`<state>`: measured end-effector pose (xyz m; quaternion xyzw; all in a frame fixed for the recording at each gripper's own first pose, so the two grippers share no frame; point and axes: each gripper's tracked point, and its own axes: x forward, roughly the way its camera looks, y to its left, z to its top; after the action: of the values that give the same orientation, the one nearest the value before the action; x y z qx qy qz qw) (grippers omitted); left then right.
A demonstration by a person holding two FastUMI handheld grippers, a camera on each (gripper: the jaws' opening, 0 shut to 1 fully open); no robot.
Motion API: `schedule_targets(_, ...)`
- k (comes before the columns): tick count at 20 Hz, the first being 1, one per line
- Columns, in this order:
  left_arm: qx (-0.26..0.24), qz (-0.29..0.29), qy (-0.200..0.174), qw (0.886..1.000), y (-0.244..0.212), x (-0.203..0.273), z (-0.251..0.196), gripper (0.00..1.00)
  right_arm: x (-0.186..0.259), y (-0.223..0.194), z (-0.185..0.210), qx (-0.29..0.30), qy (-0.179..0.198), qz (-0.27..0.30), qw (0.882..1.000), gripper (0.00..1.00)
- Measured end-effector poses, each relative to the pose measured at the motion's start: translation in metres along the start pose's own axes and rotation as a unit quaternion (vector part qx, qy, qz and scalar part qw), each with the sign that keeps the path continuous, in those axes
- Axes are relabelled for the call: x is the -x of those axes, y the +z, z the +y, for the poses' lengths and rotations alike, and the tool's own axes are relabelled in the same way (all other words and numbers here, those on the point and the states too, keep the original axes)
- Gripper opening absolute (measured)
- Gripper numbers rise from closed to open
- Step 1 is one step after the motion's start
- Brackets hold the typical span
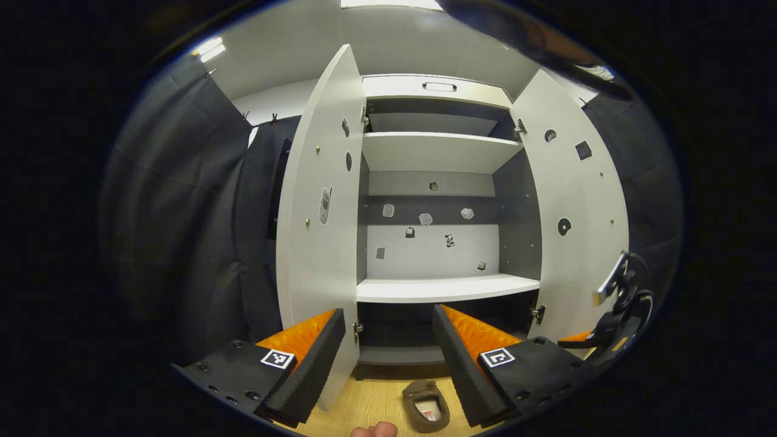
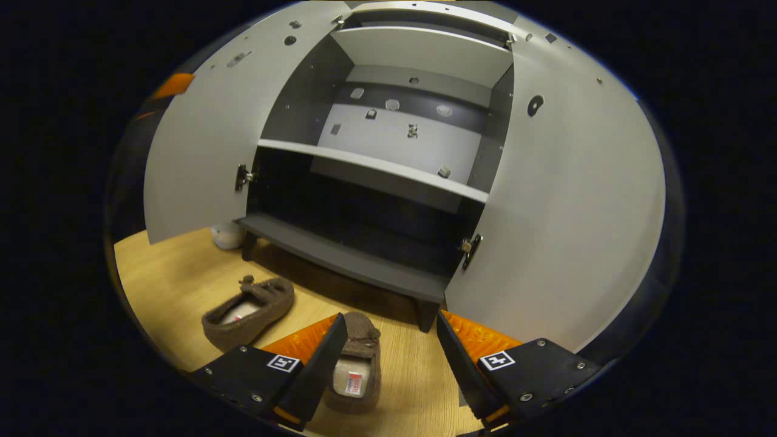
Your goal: Grab one shoe with the right hand and put it into the shoe cabinet, grab the other shoe with the left hand and put it into the shoe cabinet; then close the right door with the right hand and the left door with the left hand.
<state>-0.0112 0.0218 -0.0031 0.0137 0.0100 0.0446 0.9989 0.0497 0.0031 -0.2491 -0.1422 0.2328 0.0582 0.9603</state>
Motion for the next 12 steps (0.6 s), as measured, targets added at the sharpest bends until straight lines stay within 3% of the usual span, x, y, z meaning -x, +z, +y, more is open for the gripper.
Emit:
schedule_targets(3, -0.003, 0.008, 0.013, 1.000, -0.006, 0.001, 0.008, 0.95, -0.014, -0.041, 0.012, 0.018, 0.023, 0.052, 0.998, 0.84)
schedule_targets(7, -0.001, 0.014, 0.031, 0.999, -0.011, 0.003, 0.019, 0.95, -0.042, -0.059, 0.017, 0.043, 0.035, 0.083, 0.995, 0.83)
schedule_targets(12, -0.015, 0.008, 0.049, 0.999, -0.007, 0.006, 0.031, 0.95, -0.067, -0.085, 0.036, 0.079, 0.077, 0.141, 0.984, 0.70)
